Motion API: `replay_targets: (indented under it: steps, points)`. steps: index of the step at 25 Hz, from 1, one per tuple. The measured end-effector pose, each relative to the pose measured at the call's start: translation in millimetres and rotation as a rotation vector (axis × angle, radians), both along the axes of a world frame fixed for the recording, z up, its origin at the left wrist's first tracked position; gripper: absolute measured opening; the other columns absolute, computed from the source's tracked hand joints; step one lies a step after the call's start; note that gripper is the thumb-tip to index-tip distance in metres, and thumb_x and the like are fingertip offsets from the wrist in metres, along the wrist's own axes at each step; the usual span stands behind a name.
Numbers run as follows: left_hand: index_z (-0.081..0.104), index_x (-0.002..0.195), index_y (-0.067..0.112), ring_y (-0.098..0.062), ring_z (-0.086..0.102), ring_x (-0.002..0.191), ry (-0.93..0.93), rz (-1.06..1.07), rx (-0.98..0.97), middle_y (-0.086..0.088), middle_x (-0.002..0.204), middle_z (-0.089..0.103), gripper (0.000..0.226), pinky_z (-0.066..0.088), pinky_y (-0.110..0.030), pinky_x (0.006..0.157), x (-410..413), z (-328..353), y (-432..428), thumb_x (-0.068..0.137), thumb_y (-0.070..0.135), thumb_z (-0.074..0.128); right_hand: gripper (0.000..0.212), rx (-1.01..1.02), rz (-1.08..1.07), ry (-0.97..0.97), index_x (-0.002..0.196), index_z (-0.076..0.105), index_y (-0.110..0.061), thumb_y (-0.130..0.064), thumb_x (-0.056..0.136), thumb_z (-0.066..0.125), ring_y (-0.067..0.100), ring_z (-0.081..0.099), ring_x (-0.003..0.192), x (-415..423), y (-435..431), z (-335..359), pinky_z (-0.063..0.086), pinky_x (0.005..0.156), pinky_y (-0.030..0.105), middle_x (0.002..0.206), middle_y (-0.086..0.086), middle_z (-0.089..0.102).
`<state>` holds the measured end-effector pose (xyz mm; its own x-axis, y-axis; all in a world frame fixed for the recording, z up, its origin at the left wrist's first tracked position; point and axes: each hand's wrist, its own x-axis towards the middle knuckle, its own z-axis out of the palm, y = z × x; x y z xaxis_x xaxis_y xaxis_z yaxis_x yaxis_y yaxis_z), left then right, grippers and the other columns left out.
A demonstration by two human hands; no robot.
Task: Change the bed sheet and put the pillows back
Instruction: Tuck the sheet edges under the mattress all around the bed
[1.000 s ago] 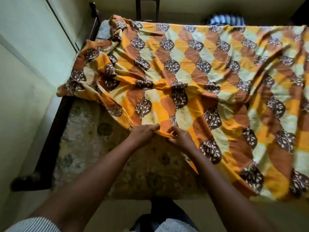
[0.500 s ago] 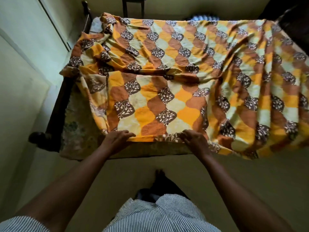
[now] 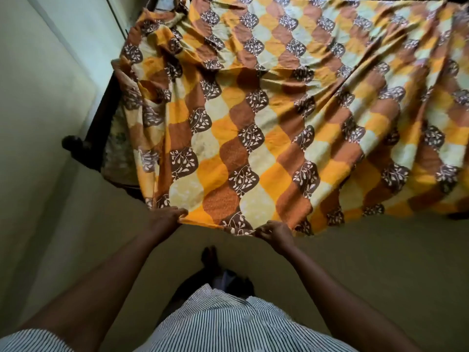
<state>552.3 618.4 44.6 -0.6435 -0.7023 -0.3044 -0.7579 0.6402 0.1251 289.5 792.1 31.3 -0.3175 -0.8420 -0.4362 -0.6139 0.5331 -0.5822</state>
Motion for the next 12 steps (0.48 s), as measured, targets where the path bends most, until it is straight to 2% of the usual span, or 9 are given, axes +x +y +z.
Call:
replay_targets:
  steps: [3, 6, 7, 10, 12]
  points:
    - [0.054, 0.127, 0.026, -0.022, 0.056, 0.111, -0.147, 0.033, 0.107, -0.004, 0.121, 0.06, 0.036, 0.037, -0.034, 0.093, 3.8, -10.2, 20.8, 0.091, 0.03, 0.054, 0.03, 0.116, 0.045, -0.058, 0.11, 0.068, -0.006, -0.027, 0.09, 0.06, 0.025, 0.061, 0.099, -0.1, 3.8, -10.9, 0.04, 0.071, 0.027, 0.111, 0.013, 0.067]
    - [0.051, 0.13, 0.021, -0.023, 0.052, 0.114, -0.248, 0.043, 0.256, -0.007, 0.126, 0.055, 0.04, 0.039, -0.03, 0.091, 5.5, -12.7, 31.6, 0.091, 0.031, 0.055, 0.029, 0.183, 0.164, -0.071, 0.121, 0.062, -0.012, -0.021, 0.094, 0.052, 0.022, 0.059, 0.108, 0.5, 2.0, -13.5, 0.045, 0.087, 0.029, 0.123, 0.009, 0.063]
    - [0.053, 0.128, 0.019, -0.024, 0.052, 0.114, -0.224, 0.052, 0.272, -0.008, 0.126, 0.055, 0.038, 0.039, -0.029, 0.09, 4.2, -12.0, 34.0, 0.091, 0.028, 0.056, 0.03, 0.187, 0.165, -0.088, 0.123, 0.059, -0.014, -0.019, 0.094, 0.051, 0.02, 0.059, 0.109, 0.5, -1.8, -12.7, 0.047, 0.09, 0.03, 0.124, 0.007, 0.062]
    - [0.058, 0.123, 0.009, -0.027, 0.051, 0.116, -0.039, 0.198, 0.328, -0.01, 0.128, 0.054, 0.032, 0.037, -0.027, 0.086, -3.8, -6.0, 35.8, 0.092, 0.018, 0.054, 0.031, 0.161, 0.13, -0.144, 0.125, 0.055, -0.015, -0.016, 0.095, 0.049, 0.018, 0.058, 0.108, 4.3, -30.0, -0.8, 0.05, 0.088, 0.029, 0.124, 0.007, 0.06]
    - [0.058, 0.123, 0.01, -0.026, 0.053, 0.112, 0.091, 0.332, 0.369, -0.009, 0.129, 0.054, 0.033, 0.039, -0.028, 0.084, -4.2, -5.9, 25.0, 0.093, 0.021, 0.054, 0.031, 0.125, 0.144, -0.158, 0.126, 0.055, -0.015, -0.016, 0.096, 0.048, 0.019, 0.057, 0.11, 8.6, -60.6, 7.8, 0.05, 0.09, 0.031, 0.126, 0.005, 0.058]
